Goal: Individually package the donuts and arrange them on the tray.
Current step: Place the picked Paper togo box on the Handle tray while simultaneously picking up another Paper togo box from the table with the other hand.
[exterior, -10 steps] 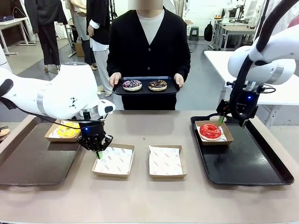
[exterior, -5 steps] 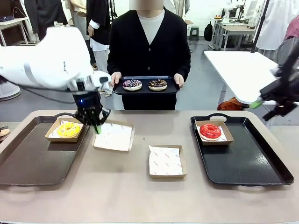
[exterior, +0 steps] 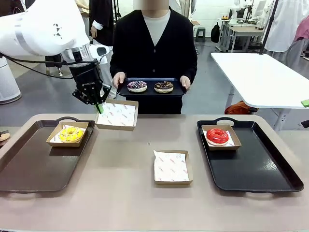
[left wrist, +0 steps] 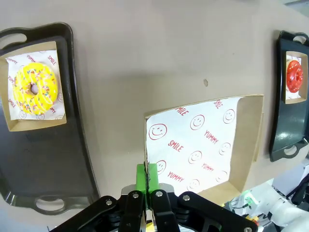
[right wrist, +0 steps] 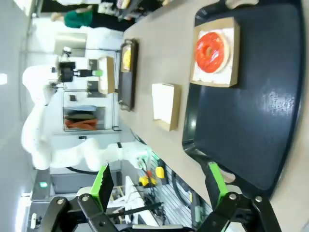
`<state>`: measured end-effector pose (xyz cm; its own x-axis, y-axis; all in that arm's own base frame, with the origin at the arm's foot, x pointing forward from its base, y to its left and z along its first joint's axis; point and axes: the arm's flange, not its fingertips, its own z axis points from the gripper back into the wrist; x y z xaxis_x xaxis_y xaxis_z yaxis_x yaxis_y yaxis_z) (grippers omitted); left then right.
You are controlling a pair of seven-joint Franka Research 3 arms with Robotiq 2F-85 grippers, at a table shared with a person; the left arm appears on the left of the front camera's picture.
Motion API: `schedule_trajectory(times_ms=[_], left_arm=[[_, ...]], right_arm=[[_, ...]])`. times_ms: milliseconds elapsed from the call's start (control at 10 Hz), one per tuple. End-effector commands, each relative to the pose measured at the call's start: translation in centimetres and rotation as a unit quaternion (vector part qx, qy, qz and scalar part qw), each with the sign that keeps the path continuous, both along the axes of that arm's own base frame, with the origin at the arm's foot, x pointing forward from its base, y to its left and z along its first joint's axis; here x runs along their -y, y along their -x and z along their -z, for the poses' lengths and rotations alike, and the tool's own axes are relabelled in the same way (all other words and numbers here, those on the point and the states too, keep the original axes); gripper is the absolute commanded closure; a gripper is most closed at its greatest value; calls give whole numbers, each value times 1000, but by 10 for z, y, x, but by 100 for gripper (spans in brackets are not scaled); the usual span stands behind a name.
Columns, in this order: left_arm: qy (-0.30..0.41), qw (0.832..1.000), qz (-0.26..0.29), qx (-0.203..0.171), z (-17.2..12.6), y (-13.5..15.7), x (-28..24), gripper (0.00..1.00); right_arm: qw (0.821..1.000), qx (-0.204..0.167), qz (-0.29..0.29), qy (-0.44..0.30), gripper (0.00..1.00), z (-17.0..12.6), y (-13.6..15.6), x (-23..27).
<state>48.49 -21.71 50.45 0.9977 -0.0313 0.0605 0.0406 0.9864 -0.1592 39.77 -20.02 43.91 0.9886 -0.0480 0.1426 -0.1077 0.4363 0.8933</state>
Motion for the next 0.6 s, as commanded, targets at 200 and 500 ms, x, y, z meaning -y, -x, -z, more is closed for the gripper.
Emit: schedule_trajectory(times_ms=[200,500], left_arm=[[3,999,-19,-33,-1,-36,4,100],[3,1000,-6,-21,3,-25,2,100]], right_arm=[[996,26,-12,-79,0,10,-9,17],[997,18,-7,-70,0,12,-5,13]])
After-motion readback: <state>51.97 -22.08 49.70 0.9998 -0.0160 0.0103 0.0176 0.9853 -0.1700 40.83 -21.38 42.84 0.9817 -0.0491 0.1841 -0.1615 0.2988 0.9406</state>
